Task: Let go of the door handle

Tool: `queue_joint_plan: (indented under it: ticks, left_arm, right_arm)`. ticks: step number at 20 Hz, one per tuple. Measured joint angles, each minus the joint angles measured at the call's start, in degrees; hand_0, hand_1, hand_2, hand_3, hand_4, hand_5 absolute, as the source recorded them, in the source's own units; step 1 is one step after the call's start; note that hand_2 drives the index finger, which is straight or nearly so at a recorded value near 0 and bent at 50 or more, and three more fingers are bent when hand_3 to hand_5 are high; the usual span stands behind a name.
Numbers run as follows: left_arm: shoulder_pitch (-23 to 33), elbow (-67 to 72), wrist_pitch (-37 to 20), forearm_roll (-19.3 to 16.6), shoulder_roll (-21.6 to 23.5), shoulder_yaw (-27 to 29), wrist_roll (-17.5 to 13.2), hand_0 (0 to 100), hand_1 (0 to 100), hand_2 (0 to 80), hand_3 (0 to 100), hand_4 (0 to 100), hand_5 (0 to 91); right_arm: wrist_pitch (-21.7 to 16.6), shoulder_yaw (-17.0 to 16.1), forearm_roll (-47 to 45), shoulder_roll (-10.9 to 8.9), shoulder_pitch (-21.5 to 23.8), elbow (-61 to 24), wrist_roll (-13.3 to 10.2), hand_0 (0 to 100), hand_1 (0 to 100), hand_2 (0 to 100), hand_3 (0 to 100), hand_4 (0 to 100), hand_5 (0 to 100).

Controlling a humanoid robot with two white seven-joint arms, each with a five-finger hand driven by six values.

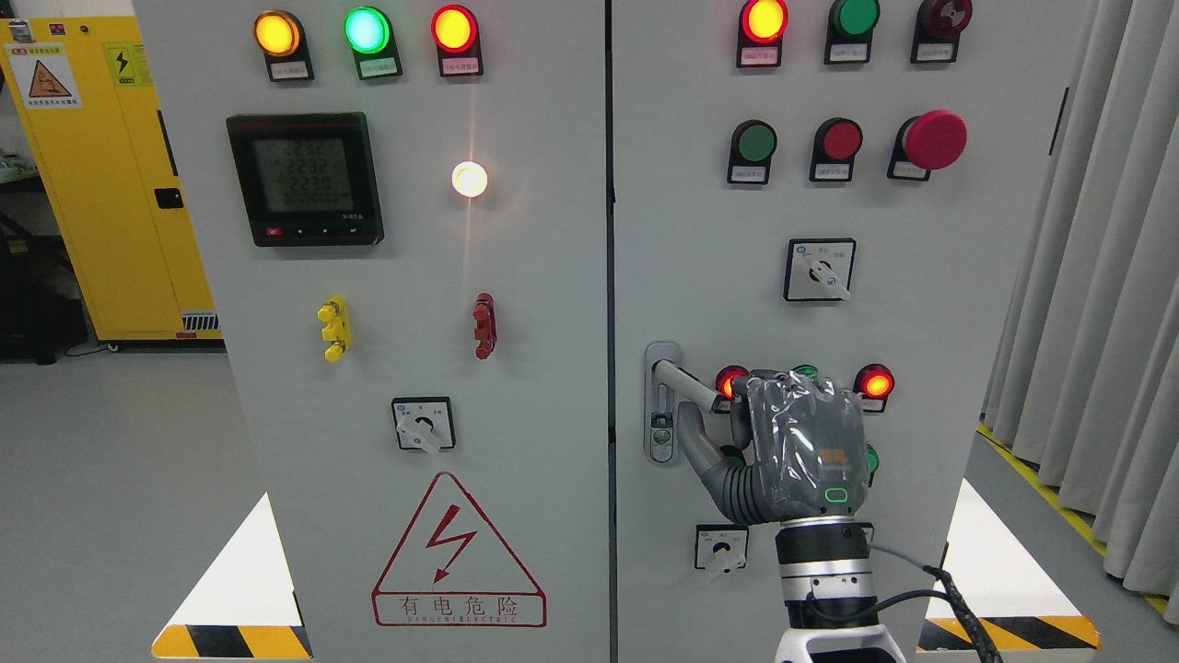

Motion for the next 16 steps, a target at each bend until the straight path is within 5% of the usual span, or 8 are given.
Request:
queue_joint_plan:
  ticks: [16]
  left_arm:
    - [0.0, 0.0, 0.0, 0.0, 0.0, 0.0, 0.0, 12, 56, 0.0, 0, 0, 0.0]
  right_arm:
    - [-0.2, -0.6, -0.1, -0.02, -0.1, -0.3, 0.3, 44, 49, 100, 100, 100, 100]
